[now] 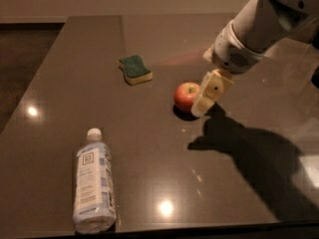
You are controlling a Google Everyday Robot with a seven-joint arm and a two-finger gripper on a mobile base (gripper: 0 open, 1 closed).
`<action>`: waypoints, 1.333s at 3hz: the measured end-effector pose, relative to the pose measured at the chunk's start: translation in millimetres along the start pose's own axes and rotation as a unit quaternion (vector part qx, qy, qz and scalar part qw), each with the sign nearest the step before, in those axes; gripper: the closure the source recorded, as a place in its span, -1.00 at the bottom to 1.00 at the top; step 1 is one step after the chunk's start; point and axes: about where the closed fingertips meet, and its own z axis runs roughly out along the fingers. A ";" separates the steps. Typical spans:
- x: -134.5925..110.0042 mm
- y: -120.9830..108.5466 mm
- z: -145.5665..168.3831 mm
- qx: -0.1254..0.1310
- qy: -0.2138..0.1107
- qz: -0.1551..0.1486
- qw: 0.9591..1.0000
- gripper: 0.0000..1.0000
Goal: Move apple near blue plastic bottle
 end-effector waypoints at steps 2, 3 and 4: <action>-9.2 -1.4 34.3 -0.006 -0.015 -0.003 1.000 -1.00; -4.2 -2.2 49.6 -0.014 -0.012 -0.002 1.000 -1.00; 2.1 -3.6 59.6 -0.020 -0.006 0.001 1.000 -1.00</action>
Offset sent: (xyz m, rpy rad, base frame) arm 0.0201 0.0296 -0.0461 0.0423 0.0075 0.0215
